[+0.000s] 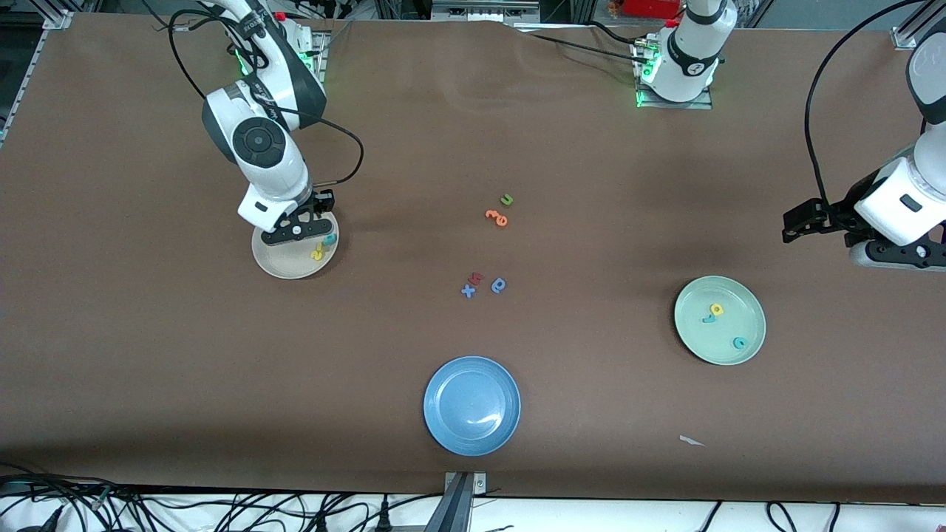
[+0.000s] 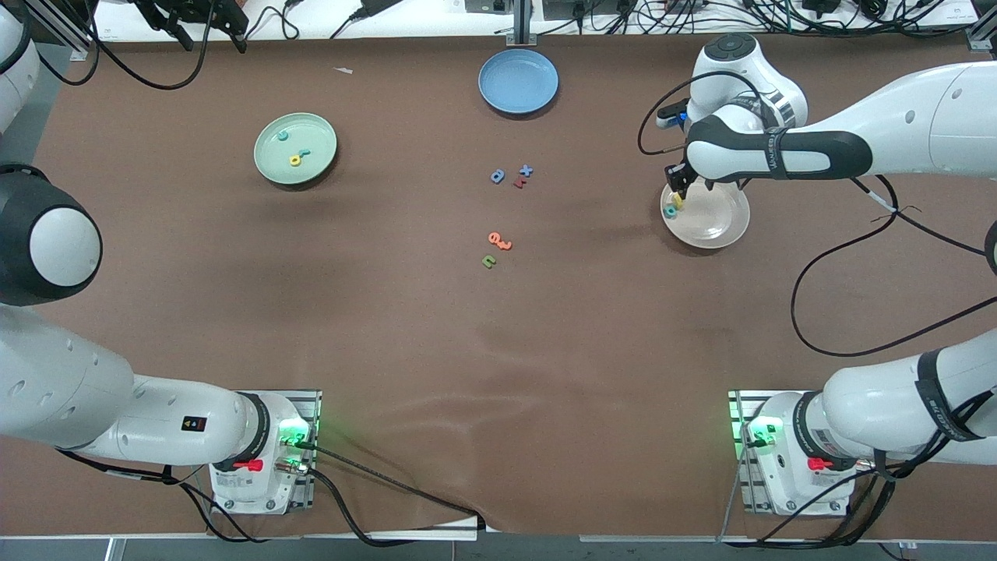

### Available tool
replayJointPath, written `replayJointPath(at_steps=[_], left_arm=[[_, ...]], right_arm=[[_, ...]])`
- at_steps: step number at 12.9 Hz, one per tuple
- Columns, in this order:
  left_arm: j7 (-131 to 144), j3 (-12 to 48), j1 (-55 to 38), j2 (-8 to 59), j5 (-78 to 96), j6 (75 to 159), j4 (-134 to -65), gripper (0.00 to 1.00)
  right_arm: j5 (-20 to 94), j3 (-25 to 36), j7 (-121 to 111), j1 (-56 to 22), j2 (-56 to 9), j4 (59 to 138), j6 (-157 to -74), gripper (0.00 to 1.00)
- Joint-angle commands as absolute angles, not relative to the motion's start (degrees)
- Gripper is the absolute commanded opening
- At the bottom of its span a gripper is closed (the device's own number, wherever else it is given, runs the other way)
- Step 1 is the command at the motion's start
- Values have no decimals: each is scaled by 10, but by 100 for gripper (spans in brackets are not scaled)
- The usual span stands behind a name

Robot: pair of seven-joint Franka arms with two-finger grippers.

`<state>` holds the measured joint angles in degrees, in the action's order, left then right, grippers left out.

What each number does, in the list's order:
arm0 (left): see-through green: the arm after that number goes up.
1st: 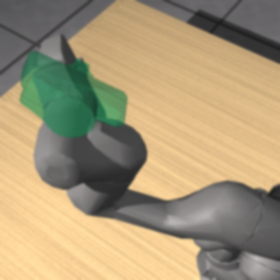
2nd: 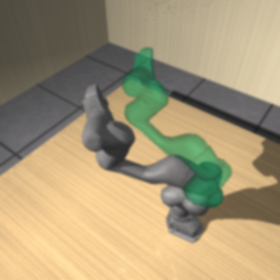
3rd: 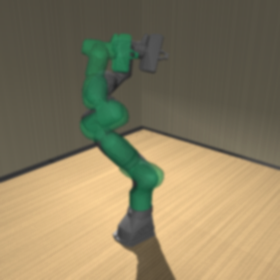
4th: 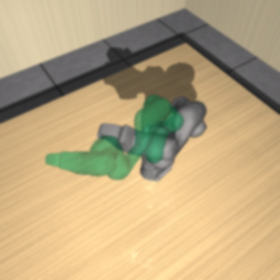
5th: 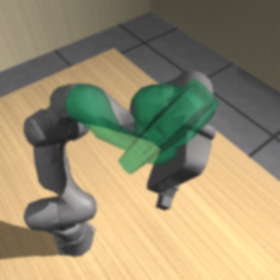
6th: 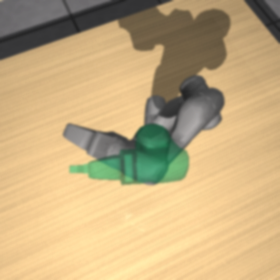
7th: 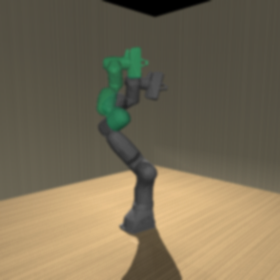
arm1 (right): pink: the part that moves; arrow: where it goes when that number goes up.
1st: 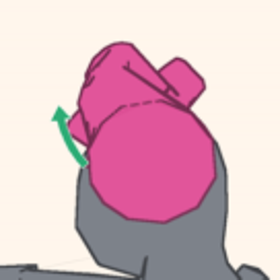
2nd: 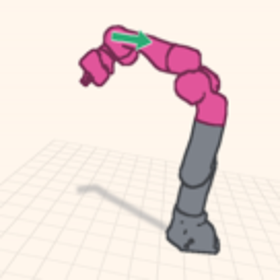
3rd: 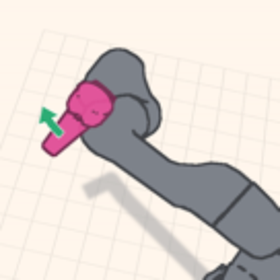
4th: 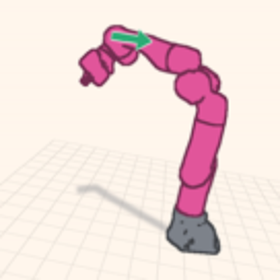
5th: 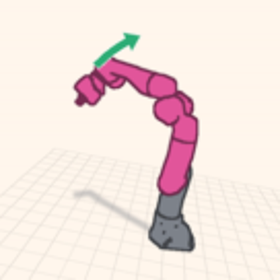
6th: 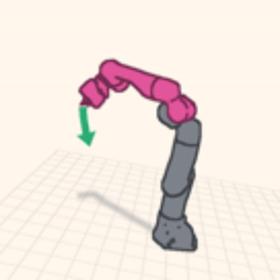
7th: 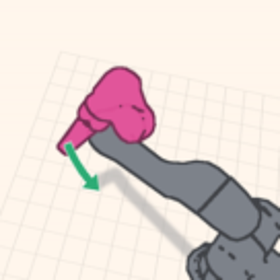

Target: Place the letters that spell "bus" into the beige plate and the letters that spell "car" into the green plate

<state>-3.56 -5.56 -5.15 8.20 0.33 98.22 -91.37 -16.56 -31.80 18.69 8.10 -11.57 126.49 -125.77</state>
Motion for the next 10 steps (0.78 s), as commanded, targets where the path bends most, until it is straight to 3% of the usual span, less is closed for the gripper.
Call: replayJointPath(at_steps=[1, 3, 8, 10], left_arm=[[-44, -57, -52, 89, 16, 971, -896, 100], [-44, -55, -52, 89, 16, 971, -896, 100], [-44, -53, -52, 89, 16, 970, -896, 100], [-44, -52, -52, 89, 16, 971, -896, 100]], right_arm=[[-151, -322, 178, 84, -108, 1267, -1254, 71], [-147, -322, 179, 84, -106, 1265, -1255, 100], [-115, -315, 168, 83, -94, 1213, -1250, 100], [-114, -313, 167, 83, -88, 1167, -1193, 100]])
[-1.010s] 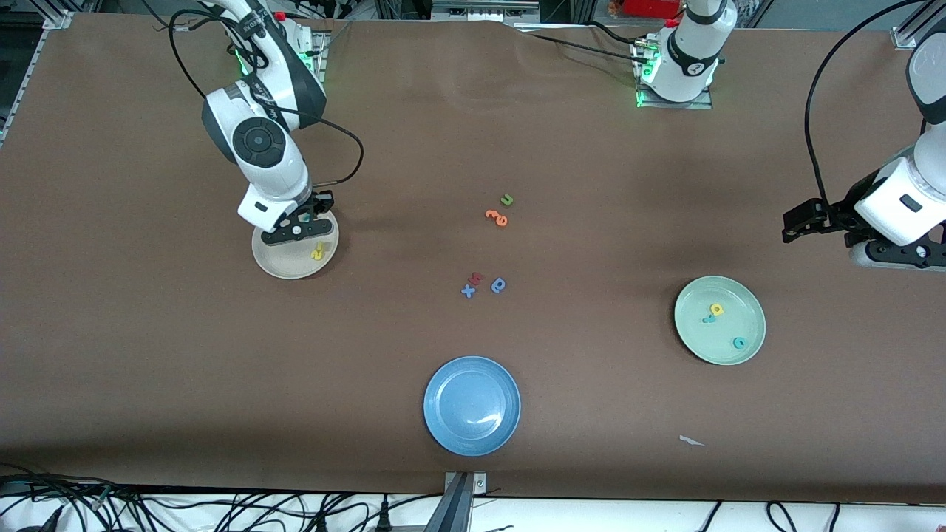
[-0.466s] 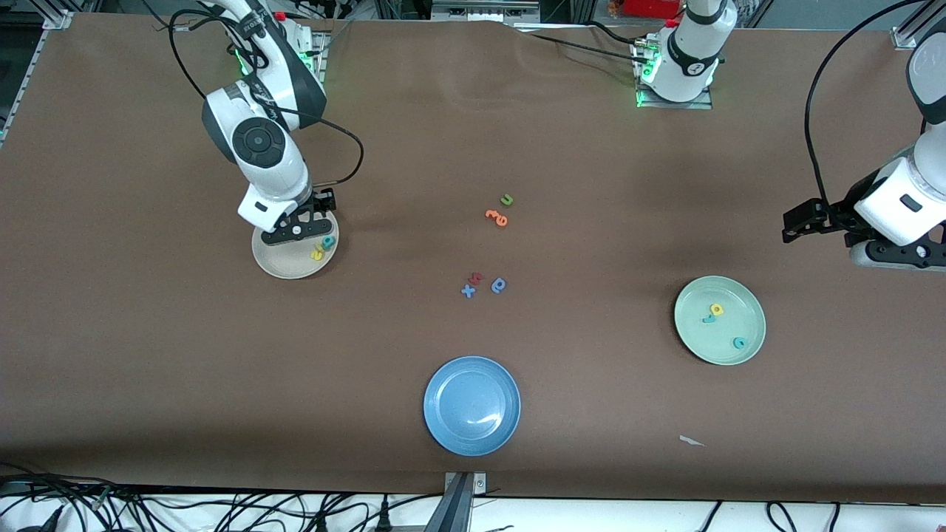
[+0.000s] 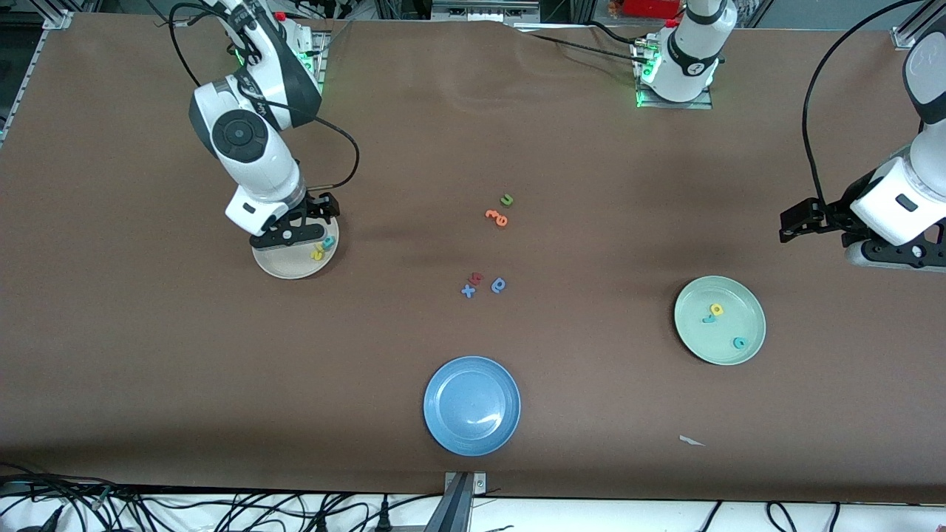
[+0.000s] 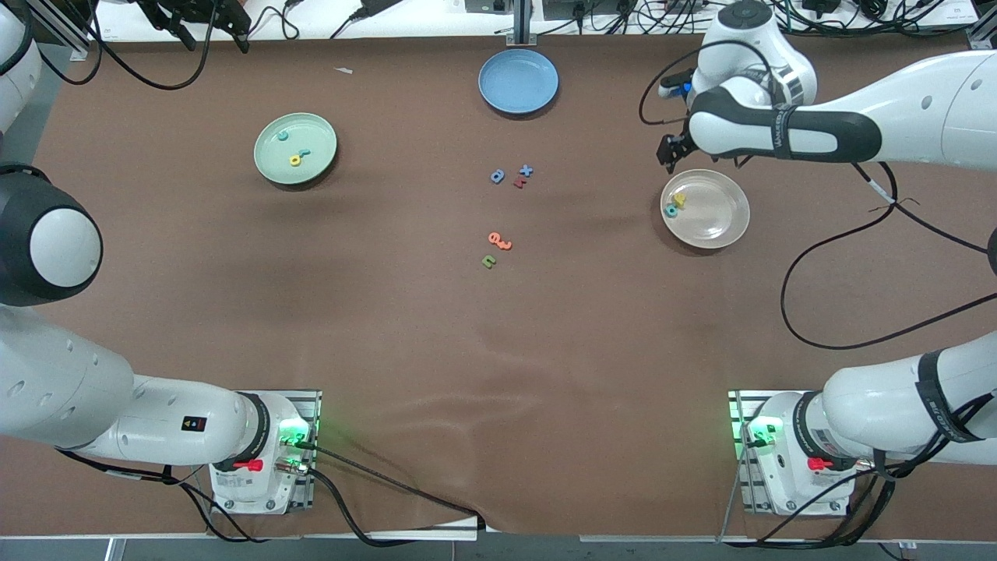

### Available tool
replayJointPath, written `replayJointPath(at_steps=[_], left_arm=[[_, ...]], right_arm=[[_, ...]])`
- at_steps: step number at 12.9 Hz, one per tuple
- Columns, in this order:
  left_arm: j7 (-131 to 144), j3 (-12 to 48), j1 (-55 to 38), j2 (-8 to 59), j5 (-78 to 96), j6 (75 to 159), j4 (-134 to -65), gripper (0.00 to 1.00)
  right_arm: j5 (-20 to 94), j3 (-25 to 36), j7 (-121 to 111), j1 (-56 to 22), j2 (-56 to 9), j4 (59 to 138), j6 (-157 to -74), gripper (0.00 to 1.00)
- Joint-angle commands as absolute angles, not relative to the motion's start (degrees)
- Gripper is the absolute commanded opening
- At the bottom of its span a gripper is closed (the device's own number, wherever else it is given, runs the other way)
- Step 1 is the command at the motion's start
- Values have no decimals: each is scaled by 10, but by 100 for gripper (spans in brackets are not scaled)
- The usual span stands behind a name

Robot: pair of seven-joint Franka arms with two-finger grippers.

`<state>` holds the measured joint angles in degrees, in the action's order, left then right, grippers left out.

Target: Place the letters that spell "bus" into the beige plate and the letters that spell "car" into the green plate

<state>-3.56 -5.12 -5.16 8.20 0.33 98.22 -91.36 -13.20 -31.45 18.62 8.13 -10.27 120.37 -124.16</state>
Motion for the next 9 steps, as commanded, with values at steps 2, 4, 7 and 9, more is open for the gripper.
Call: replayJointPath(at_steps=[2, 4, 7, 9], left_arm=[[-44, -52, -52, 89, 16, 970, -896, 100], [-44, -52, -52, 89, 16, 970, -896, 100], [-44, -52, -52, 89, 16, 971, -896, 100], [-44, -52, -52, 89, 16, 971, -896, 100]], right_arm=[[-106, -298, 149, 83, -81, 1120, -1138, 100], [-56, -270, 93, 83, -69, 1080, -1100, 100], [-33, -219, 31, 83, -60, 1020, -1034, 100], [-22, -193, -1, 83, -61, 977, -982, 100]])
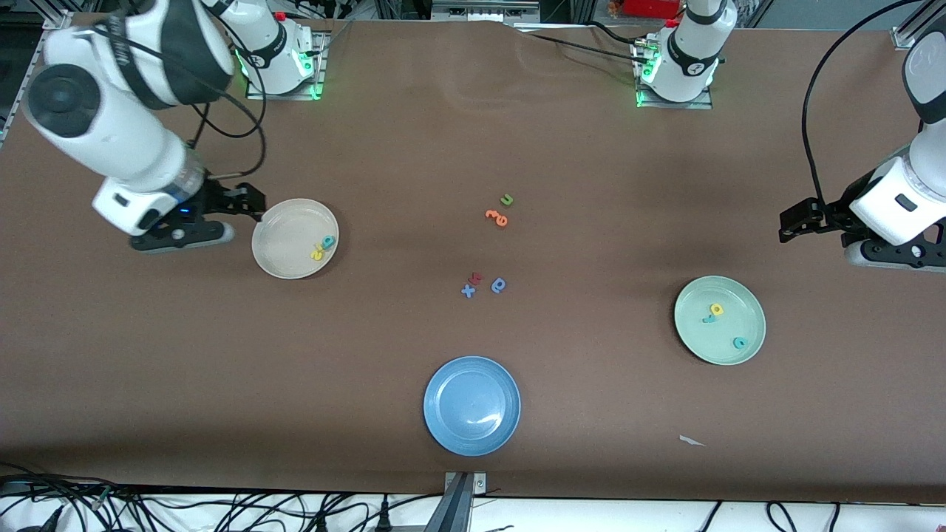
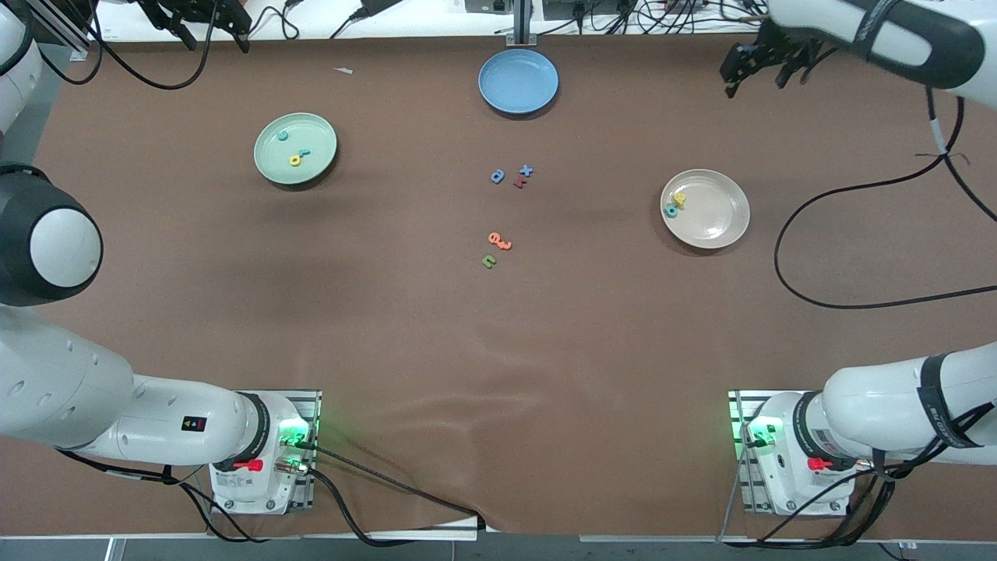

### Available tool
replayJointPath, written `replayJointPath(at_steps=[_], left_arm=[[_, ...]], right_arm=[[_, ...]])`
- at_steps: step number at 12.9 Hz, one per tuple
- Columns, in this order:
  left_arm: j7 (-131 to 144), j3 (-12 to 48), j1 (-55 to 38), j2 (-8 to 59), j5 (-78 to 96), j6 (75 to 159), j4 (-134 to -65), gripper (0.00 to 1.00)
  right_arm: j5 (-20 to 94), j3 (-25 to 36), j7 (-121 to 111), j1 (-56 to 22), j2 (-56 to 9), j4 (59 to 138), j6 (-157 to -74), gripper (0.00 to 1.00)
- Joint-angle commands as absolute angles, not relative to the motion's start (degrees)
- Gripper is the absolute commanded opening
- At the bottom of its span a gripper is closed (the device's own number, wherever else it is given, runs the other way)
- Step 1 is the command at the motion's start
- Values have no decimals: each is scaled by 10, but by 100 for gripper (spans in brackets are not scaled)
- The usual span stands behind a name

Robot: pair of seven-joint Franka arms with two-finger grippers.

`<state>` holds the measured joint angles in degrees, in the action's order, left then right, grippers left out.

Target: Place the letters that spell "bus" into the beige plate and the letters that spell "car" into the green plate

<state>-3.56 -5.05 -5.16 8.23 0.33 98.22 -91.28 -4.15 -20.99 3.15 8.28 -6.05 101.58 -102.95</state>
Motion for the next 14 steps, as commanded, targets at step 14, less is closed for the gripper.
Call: replayJointPath(at_steps=[14], left_arm=[[-44, -52, -52, 89, 16, 970, -896, 100]], right_arm=[[-3, 29, -97, -37, -73, 875, -882, 100]])
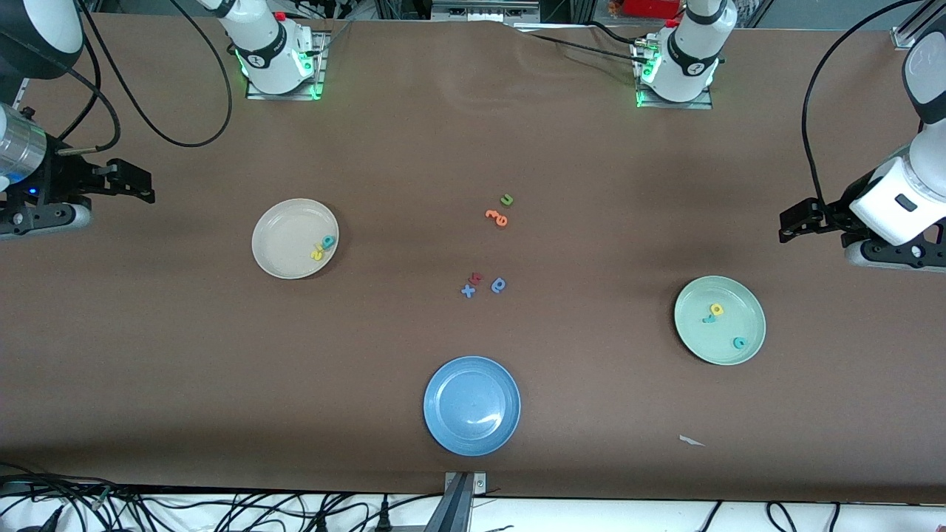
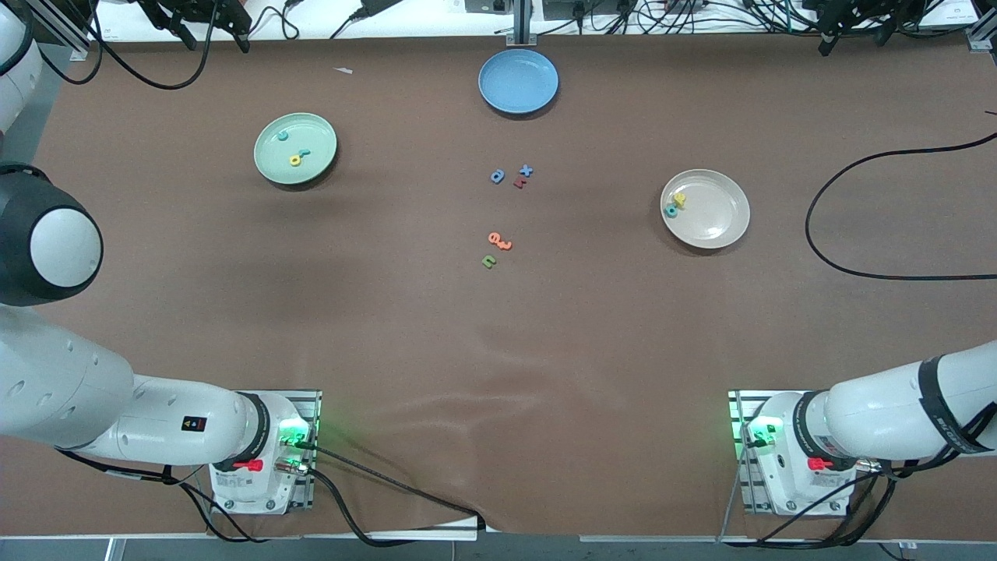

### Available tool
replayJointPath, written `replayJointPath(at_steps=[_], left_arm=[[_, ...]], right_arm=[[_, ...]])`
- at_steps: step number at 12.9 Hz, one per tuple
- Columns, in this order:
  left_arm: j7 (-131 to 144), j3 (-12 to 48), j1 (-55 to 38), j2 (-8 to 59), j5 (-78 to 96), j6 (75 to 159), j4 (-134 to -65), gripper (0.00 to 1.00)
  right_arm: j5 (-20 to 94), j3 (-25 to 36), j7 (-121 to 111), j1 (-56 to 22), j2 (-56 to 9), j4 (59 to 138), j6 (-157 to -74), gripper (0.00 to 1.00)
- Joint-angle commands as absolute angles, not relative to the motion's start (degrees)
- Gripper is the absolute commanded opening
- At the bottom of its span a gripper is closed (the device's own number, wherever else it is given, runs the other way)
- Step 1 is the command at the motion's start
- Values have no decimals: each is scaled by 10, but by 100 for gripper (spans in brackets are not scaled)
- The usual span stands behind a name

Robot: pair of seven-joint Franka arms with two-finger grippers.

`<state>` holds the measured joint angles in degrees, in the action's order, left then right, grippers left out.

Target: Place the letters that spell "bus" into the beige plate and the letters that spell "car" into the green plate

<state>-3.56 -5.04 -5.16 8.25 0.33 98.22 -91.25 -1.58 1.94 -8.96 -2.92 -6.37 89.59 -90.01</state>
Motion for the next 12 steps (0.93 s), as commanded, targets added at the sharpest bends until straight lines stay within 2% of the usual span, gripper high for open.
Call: replayJointPath(at_steps=[1, 12], left_arm=[[-44, -52, -52, 89, 16, 971, -896, 100], [-44, -52, -52, 89, 16, 971, -896, 100]], right_arm=[[-3, 28, -96, -37, -73, 875, -881, 100], [-11, 29, -99, -36, -72, 868, -869, 100]])
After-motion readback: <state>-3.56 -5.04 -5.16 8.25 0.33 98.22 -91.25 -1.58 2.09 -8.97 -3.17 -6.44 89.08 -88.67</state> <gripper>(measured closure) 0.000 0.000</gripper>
